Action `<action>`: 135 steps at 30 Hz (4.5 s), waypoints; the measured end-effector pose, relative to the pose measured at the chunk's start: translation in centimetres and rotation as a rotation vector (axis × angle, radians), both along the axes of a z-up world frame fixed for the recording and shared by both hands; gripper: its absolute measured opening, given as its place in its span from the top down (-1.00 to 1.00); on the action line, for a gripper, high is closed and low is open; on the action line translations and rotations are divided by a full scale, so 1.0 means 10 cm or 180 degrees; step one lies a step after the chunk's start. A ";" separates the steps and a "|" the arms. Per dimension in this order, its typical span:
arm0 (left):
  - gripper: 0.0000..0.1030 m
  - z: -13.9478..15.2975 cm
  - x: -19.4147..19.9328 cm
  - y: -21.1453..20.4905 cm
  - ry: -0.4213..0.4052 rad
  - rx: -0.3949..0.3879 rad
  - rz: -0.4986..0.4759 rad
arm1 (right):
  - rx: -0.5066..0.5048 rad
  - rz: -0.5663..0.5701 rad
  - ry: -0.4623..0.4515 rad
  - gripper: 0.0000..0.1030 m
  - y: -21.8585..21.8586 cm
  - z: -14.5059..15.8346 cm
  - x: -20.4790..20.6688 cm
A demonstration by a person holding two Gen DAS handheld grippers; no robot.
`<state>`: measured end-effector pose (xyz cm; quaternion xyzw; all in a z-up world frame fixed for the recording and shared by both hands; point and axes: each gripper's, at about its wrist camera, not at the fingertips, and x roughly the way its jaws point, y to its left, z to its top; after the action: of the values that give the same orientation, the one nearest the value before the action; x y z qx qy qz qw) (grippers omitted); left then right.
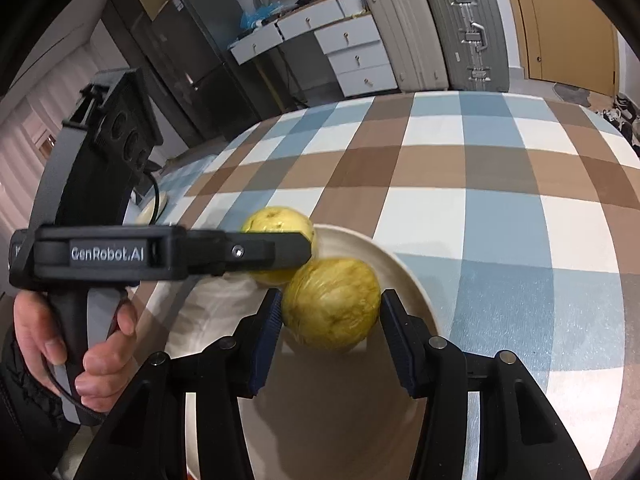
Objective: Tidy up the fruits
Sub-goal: 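Carry both fruits over the white plate and open both tools to release them, then raise both open tools away from the plate, then lower the right tool onto a tangerine, close and lift it, then grasp the second tangerine with the left tool while the right tool holds the first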
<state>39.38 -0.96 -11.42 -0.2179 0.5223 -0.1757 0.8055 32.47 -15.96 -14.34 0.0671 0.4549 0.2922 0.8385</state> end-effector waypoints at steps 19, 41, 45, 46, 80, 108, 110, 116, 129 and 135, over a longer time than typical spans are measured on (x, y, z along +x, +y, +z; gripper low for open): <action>-0.98 1.00 -1.19 0.28 -0.0629 0.0427 0.0411 | 0.0353 -0.0408 -0.0465 -1.00 -0.56 0.78 -0.90; -0.98 1.69 -3.53 0.04 -0.1581 0.1231 0.0666 | 0.0416 -0.0539 -0.1019 -1.00 -0.52 1.26 -2.57; -0.98 1.47 -3.69 0.11 -0.1499 0.1241 0.0696 | 0.0219 -0.0429 -0.0990 -1.00 -0.44 1.16 -2.79; -0.98 1.40 -3.71 0.13 -0.1473 0.1244 0.0704 | 0.0207 -0.0386 -0.0961 -1.00 -0.42 1.14 -2.83; -0.98 0.89 -3.79 0.47 -0.1113 0.0730 0.0810 | -0.0419 0.0281 0.0125 -0.56 0.19 0.14 -3.07; -0.98 0.87 -3.81 0.45 -0.1084 0.0681 0.0805 | -0.0471 0.0359 0.0004 0.22 0.31 0.16 -3.08; -0.98 0.86 -3.81 0.46 -0.1077 0.0682 0.0811 | -0.0442 0.0340 -0.0026 0.22 0.30 0.19 -3.09; -0.98 0.82 -3.72 0.48 -0.0981 0.0649 0.0780 | -0.0258 0.0256 -0.0067 0.22 0.21 0.31 -3.07; -0.98 0.71 -2.90 -0.02 -0.0529 0.0606 0.0150 | 0.0251 -0.0178 -0.0398 0.22 -0.29 0.77 -3.05; -0.98 0.49 -2.48 -0.34 -0.0255 0.0743 -0.0006 | 0.0424 -0.0410 -0.0476 0.22 -0.53 0.90 -3.05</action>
<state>14.57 -4.34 -6.52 -0.1149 0.5068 -0.1231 0.8454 1.95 -21.31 -5.32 0.1298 0.3654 0.2715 0.8809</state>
